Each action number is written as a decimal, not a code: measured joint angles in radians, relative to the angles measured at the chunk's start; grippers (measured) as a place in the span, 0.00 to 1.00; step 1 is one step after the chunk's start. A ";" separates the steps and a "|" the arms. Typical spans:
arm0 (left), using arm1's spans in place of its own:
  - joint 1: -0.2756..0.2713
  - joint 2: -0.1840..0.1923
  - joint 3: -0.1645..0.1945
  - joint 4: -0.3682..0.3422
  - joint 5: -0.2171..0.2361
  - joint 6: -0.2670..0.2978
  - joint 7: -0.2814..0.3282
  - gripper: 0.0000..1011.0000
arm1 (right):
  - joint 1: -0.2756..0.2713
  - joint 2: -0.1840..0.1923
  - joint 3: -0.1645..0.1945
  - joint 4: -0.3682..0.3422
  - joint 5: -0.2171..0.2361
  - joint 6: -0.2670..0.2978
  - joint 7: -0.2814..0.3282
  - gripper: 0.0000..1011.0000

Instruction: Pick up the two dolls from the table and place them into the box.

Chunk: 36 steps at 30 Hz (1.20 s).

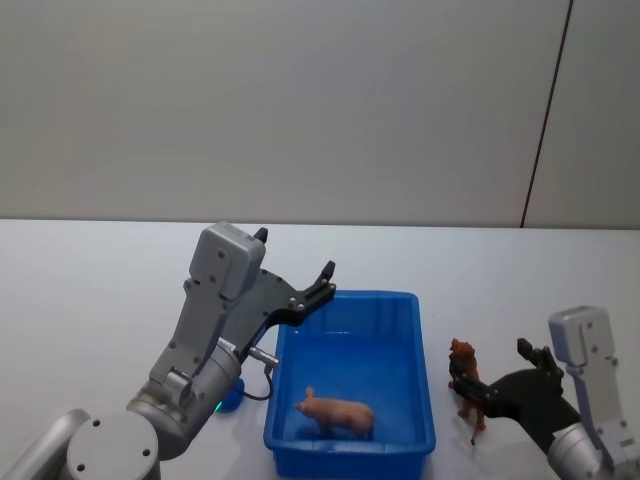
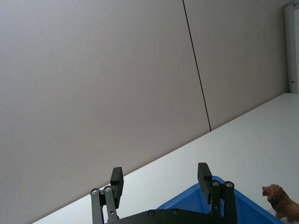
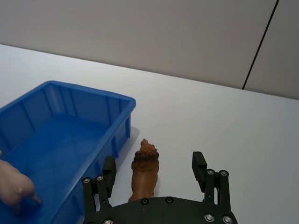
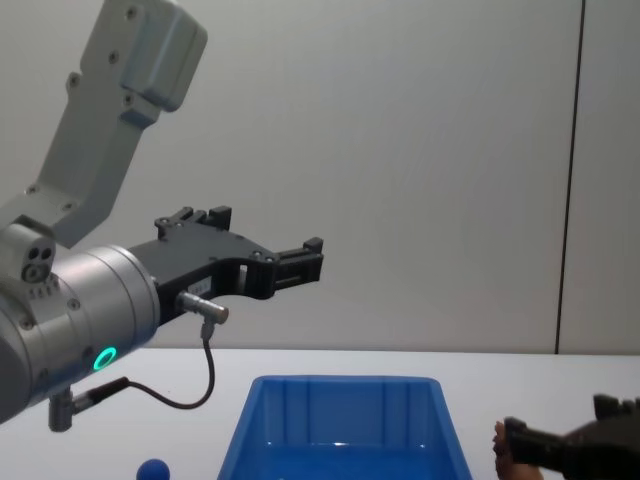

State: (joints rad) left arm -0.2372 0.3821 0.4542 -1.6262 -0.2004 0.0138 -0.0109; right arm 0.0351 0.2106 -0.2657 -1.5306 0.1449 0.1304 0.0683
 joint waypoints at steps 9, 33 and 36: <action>0.000 0.000 0.000 0.000 0.000 0.000 0.000 0.99 | 0.006 -0.012 -0.004 0.051 -0.002 -0.010 -0.009 0.99; 0.000 0.000 0.000 0.000 0.000 0.000 0.000 0.99 | 0.058 -0.070 -0.028 0.189 0.007 -0.015 -0.012 0.72; 0.000 0.000 0.000 0.000 0.000 0.000 0.000 0.99 | 0.060 -0.074 -0.030 0.193 0.009 -0.011 -0.016 0.62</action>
State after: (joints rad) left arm -0.2371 0.3821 0.4542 -1.6262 -0.2004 0.0138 -0.0109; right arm 0.0952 0.1367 -0.2954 -1.3373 0.1542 0.1197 0.0518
